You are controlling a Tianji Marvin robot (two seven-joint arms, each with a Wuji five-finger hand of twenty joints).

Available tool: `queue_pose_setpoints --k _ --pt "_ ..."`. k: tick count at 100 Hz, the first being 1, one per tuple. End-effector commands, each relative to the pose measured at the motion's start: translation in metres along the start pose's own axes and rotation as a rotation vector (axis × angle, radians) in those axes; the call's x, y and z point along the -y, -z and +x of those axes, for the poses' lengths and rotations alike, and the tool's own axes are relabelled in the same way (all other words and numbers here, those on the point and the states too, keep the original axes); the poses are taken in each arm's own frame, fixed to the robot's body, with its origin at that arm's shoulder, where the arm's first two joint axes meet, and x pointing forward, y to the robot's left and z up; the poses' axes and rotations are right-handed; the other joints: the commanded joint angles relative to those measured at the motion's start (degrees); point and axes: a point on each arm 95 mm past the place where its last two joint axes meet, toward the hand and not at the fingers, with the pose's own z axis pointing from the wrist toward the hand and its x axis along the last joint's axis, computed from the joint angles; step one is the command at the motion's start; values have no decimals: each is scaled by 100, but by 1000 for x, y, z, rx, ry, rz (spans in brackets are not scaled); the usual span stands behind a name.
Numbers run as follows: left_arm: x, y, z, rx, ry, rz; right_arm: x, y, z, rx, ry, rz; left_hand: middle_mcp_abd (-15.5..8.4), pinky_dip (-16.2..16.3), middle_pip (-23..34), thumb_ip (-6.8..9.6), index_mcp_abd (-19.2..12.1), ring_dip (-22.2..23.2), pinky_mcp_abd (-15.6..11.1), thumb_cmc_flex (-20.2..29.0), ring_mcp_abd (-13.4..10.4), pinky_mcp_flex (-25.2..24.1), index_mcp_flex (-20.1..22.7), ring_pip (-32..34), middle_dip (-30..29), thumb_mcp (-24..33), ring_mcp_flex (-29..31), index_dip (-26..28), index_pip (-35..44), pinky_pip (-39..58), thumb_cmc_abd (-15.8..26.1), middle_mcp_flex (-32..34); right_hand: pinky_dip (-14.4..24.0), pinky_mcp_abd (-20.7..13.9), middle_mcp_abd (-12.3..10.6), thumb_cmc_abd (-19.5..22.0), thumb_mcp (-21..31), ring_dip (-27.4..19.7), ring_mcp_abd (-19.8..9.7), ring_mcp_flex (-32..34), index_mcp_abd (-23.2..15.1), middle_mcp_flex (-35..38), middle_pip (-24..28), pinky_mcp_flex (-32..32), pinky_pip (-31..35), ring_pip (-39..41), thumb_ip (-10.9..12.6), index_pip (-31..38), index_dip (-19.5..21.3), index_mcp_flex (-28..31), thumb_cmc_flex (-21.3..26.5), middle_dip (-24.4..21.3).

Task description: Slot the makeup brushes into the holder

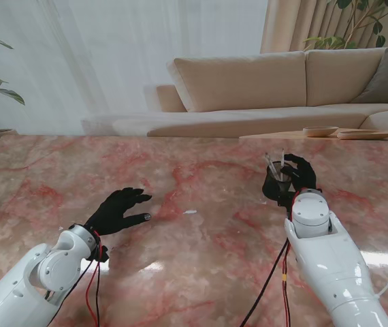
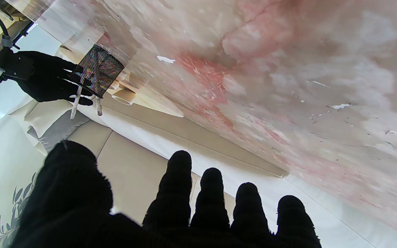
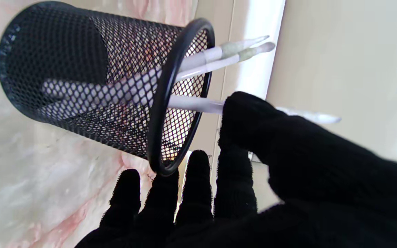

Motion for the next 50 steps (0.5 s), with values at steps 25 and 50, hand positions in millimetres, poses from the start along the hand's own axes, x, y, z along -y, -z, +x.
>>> queue_pose_setpoints --k 25,50 --pt "-3 3 0 0 0 -2 -3 5 -12 20 58 43 -7 -96 -121 178 -35 21 -29 -27 -163 -21 -65 -139 -65 -164 -195 -81 -69 -231 235 -171 -21 -208 -11 -127 -361 239 -69 -271 375 -393 -225 -20 -103 -282 47 -589 -454 -746 -273 -148" --pt "-3 4 0 -2 -1 1 -7 12 -20 42 87 78 -10 -105 -123 178 -41 19 -29 -25 -167 -19 -67 -142 -68 -164 -200 -80 -70 -232 233 -173 -86 -181 28 21 -1221 317 -43 -312 568 -444 -604 -18 -132 -427 -42 -773 -595 -1086 -263 -229"
